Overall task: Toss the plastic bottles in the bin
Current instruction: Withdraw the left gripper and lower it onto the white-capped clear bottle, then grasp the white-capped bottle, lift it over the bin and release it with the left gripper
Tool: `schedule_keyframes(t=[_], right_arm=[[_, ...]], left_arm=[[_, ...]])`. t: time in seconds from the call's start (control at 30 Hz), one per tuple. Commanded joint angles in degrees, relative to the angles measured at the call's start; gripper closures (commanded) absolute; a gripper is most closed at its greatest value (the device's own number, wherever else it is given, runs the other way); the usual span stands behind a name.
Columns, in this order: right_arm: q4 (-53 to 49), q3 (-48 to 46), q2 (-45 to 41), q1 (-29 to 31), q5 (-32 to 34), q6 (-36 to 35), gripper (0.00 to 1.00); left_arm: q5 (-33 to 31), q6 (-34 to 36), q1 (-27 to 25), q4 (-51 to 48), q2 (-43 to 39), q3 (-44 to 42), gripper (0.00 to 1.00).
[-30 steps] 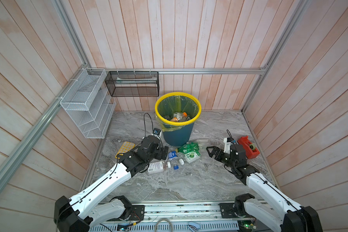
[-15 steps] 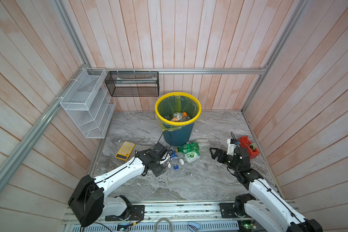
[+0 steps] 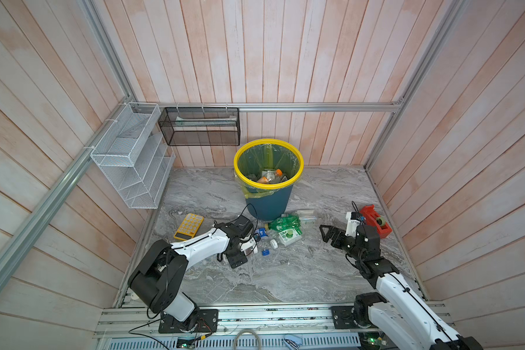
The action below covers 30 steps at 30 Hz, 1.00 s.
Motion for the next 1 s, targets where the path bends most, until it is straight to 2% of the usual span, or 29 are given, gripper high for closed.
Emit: schedule_keyframes(t=[0.0,0.1,0.13,0.3,0.57,0.6,0.67,0.8,0.9,0.97], right_arm=[[-0.7,0.7,1.7,-0.4,-0.3,-1.9,0.01],[-1.2,1.0,2.5,-0.6,0.4,-2.5,0.01],[-1.4,0.9,2.5,-0.6,0.7,-2.5,0.01],[-0.8,0.7,3.3,-1.0,1.9,-2.5,0.01],[0.1,1.1,3.3,-1.4,4.2,-1.8,0.01],[0.2,1.2,2.9,-1.5,4.5,-1.5,0.01],[0.5,0.9,2.3,-1.5,5.0,-0.8,0.01],[0.5,0.9,1.3,-1.5,4.9,0.3,0.01],[-0.8,1.6,0.6,-1.5,5.5,0.4,0.01],[-1.6,2.4,0.1,-1.5,5.7,0.4,0.01]], left_arm=[[2.7,-0.7,0.2,-1.8,1.7,2.2,0.29],[3.1,-2.6,0.1,-2.4,0.5,2.8,0.52],[3.0,-3.2,0.1,-2.7,-0.3,3.1,0.54],[3.0,-7.5,0.1,-3.9,-8.9,5.0,0.54],[-3.8,-13.8,1.6,-1.6,-27.3,11.8,0.55],[-5.7,-14.4,1.6,0.5,-29.7,13.1,0.58],[-9.5,-15.3,1.6,7.4,-34.2,14.4,0.58],[-10.6,-15.7,1.6,29.0,-41.8,12.6,0.52],[-9.8,-15.8,1.7,43.3,-41.9,11.8,0.47],[-7.9,-16.6,1.8,49.0,-38.1,13.9,0.44]])
